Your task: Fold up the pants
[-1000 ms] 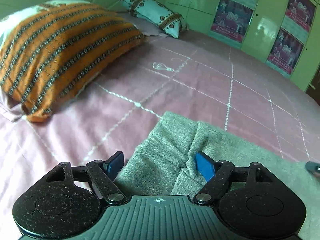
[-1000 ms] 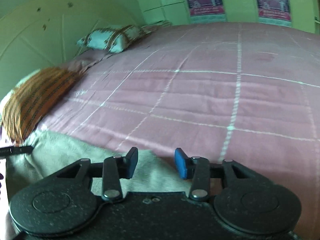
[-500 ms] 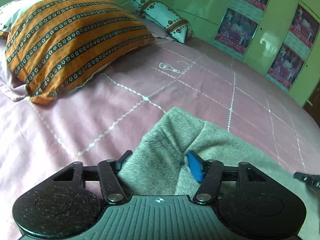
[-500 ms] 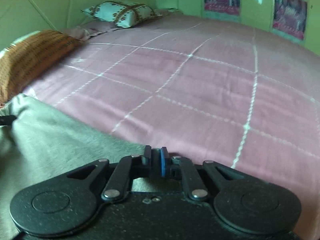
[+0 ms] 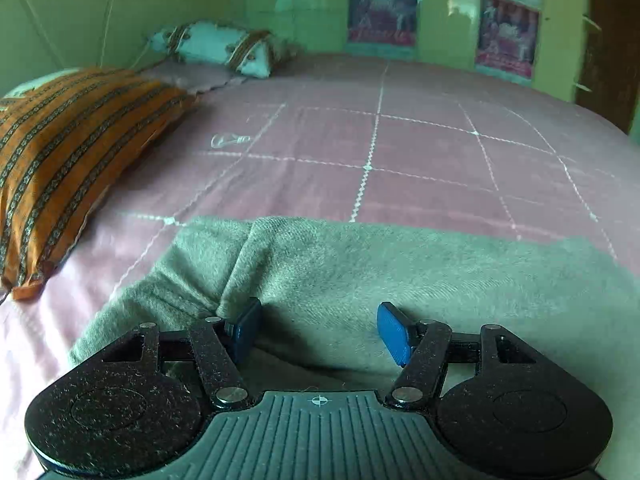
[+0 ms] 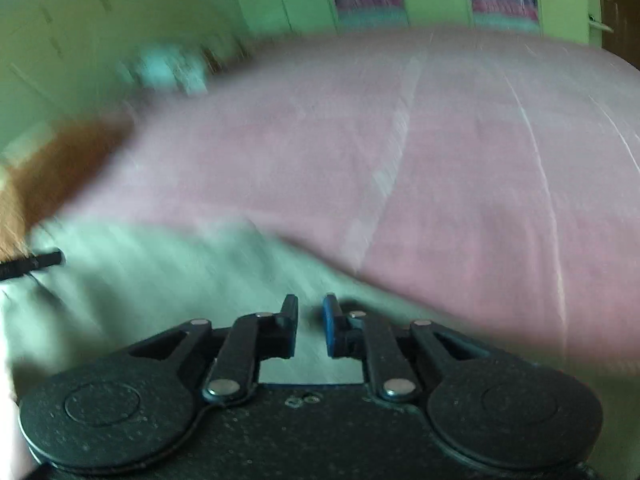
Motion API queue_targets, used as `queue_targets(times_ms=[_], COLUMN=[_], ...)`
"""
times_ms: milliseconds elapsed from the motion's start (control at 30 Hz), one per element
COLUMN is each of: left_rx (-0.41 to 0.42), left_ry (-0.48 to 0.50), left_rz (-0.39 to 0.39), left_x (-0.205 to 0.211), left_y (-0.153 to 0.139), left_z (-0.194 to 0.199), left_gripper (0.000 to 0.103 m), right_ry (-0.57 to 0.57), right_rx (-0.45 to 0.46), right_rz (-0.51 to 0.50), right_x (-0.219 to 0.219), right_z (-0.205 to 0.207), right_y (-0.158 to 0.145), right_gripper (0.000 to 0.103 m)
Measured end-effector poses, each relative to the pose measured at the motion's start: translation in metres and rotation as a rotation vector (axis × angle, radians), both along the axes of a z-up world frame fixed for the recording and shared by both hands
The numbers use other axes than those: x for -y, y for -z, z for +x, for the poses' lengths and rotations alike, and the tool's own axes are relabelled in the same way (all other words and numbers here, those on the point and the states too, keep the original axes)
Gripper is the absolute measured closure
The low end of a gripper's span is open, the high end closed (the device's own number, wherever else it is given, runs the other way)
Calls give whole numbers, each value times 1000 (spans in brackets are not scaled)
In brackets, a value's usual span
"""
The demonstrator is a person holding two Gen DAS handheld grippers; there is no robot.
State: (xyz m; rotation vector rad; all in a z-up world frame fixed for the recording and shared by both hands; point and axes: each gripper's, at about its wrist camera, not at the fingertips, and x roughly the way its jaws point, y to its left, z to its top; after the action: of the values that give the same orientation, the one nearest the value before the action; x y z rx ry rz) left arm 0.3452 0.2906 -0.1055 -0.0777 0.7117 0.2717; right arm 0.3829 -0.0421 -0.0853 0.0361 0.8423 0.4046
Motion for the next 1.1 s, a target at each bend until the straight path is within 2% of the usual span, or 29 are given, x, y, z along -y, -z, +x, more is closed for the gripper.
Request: queue_targets(times_ms=[67, 133, 167, 300, 400, 500, 567, 633, 733, 867, 933, 967, 1000, 1100], left_rx=[4, 53, 64, 96, 110, 91, 75, 64, 56, 19, 14, 7, 0, -21], left_ry=[-12, -33, -44, -58, -53, -48, -44, -42, -31, -1, 8, 13, 18, 25], left_rz=[-8, -63, -87, -138, -140, -140, -123, -107, -120, -92, -81, -74, -62, -42], left_x=[-3, -9, -12, -9, 8, 25, 35, 44, 56, 69, 72, 73, 75, 80], left_y=[-15, -27, -31, -31, -20, -10, -6, -6, -10, -5, 0, 2, 3, 2], left_z=[-4, -15, -22, -50, -68, -77, -79, -82, -87, -93, -96, -97, -97, -94], left_gripper=[39, 39, 39, 39, 38, 35, 32, 30, 28, 24, 21, 20, 19, 14], right_ry=[113, 186, 221, 449, 620, 765, 828, 878, 931, 947, 964, 955, 931, 815], right_rx=[35, 137, 164, 160, 144, 136, 137, 102, 53, 28, -11, -33, -16, 148], right_rz=[-33, 24, 66, 159, 214, 320, 376, 478, 585, 743, 764, 768, 735, 642], right_x=[30, 80, 111, 232, 308, 362, 382, 401, 416, 425, 426, 426, 426, 414], right_z=[-6, -26, -39, -89, -135, -184, -208, -222, -225, -215, -205, -201, -198, -201], right_y=[-12, -34, -42, -46, -41, -32, -24, -11, 14, 41, 48, 46, 38, 1], right_gripper=[103, 93, 94, 92, 92, 90, 84, 71, 71, 72, 79, 86, 97, 97])
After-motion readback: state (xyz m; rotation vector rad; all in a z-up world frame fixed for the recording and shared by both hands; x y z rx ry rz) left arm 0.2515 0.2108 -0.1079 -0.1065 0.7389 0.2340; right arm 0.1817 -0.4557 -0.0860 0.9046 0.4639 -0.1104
